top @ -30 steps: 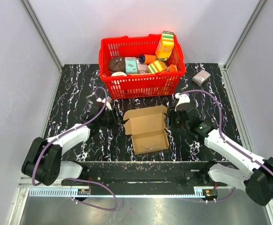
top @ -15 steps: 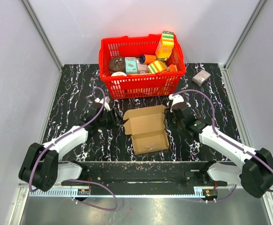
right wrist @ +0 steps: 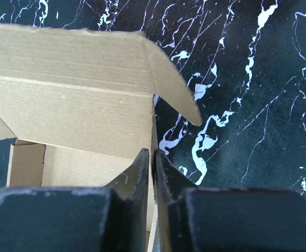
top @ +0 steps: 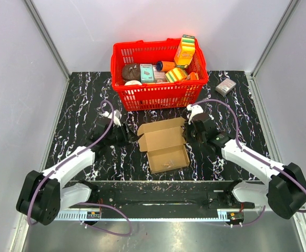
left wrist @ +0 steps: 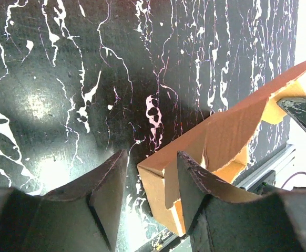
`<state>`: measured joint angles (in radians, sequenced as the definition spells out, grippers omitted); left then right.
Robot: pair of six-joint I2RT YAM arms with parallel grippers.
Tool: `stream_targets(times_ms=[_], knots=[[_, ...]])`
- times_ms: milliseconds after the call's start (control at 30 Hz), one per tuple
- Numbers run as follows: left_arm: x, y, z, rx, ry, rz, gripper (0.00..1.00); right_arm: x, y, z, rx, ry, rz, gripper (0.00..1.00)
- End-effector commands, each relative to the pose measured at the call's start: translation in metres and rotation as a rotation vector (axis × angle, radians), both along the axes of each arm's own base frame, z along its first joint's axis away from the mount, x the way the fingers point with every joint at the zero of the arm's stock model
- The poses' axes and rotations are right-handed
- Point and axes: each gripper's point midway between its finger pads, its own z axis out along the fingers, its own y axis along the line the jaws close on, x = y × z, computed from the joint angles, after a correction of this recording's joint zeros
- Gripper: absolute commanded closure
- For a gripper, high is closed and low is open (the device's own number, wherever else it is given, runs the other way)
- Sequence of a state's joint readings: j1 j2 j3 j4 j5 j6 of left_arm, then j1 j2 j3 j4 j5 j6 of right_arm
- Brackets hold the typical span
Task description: Fold the paper box
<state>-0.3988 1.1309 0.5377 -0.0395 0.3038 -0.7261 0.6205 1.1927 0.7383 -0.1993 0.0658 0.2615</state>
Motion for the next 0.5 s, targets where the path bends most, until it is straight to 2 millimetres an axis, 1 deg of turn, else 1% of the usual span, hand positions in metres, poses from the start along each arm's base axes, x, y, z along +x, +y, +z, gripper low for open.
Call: stream_targets(times_ms=[0, 167, 200, 267, 300, 333, 367, 400, 467], knots=[[0.000, 0.004, 0.014, -0.019, -0.057, 0.022, 0.53, 0.009, 0.004, 0.011, 0.028, -0.034, -0.008, 0.88], [-0.006, 0.005, 0.025, -0.059, -0.092, 0.027, 0.53, 0.009, 0.001, 0.011, 0.016, -0.025, -0.024, 0.94], [-0.008, 0.005, 0.032, -0.070, -0.112, 0.027, 0.52, 0.009, 0.000, 0.010, 0.014, -0.024, -0.035, 0.94], [-0.010, 0.007, 0.034, -0.081, -0.124, 0.039, 0.48, 0.009, -0.003, 0.012, 0.015, -0.024, -0.052, 0.95], [-0.012, 0.008, 0.041, -0.094, -0.148, 0.040, 0.44, 0.008, -0.006, 0.012, 0.011, -0.022, -0.068, 0.95], [-0.014, 0.008, 0.040, -0.099, -0.153, 0.042, 0.42, 0.008, -0.007, 0.013, 0.013, -0.022, -0.076, 0.95], [-0.015, 0.009, 0.046, -0.108, -0.178, 0.042, 0.40, 0.007, -0.009, 0.014, 0.015, -0.021, -0.082, 0.95], [-0.017, 0.010, 0.042, -0.108, -0.177, 0.041, 0.38, 0.006, -0.009, 0.015, 0.019, -0.022, -0.082, 0.96], [-0.015, 0.008, 0.049, -0.122, -0.218, 0.031, 0.37, 0.004, -0.009, 0.018, 0.034, -0.028, -0.084, 0.96]])
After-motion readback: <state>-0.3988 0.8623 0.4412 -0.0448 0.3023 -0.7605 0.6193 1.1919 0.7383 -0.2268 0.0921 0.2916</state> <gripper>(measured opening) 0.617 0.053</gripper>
